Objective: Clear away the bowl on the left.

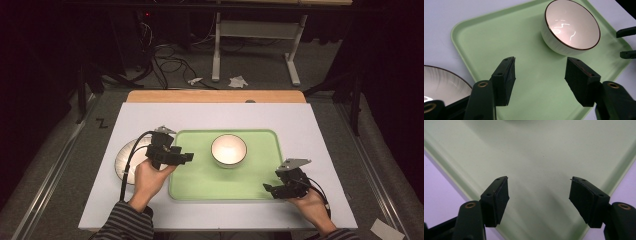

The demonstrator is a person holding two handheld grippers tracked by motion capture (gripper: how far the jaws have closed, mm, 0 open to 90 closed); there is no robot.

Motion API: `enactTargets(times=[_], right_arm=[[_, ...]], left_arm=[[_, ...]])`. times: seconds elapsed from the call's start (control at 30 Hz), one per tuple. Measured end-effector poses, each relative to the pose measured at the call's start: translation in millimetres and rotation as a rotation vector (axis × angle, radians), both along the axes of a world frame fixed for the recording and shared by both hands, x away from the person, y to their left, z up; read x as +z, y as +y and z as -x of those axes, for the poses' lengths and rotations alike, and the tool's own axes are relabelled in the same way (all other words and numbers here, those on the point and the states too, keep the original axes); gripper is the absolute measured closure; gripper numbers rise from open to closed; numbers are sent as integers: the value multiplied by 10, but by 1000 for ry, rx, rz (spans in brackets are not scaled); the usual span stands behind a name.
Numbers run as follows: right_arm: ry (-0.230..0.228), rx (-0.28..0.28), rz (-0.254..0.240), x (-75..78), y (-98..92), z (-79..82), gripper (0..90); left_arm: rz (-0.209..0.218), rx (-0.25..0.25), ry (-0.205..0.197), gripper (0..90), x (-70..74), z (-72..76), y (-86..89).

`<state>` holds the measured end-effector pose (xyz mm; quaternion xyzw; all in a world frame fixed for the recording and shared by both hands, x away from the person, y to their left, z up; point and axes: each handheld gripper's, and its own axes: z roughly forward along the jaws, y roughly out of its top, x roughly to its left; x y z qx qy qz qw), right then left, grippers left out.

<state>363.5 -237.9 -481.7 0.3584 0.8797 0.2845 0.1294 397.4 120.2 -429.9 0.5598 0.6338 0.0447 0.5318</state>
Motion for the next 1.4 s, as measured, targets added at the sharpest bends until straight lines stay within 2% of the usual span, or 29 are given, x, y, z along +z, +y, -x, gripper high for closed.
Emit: enactTargets(times=[0.37, 0.83, 1.1, 1.4], right_arm=[[-5, -10, 3, 11, 0, 7, 332], [-6, -3, 1, 7, 4, 9, 332], [-5, -3, 4, 7, 3, 10, 331], [-2, 3, 3, 5, 6, 9, 331]], left_arm=[[0, -28, 9, 412, -37, 96, -47], [-37, -62, 22, 401, -132, 176, -113], [-81, -92, 37, 402, -212, 214, -199], [-121, -100, 41, 401, -286, 230, -263]])
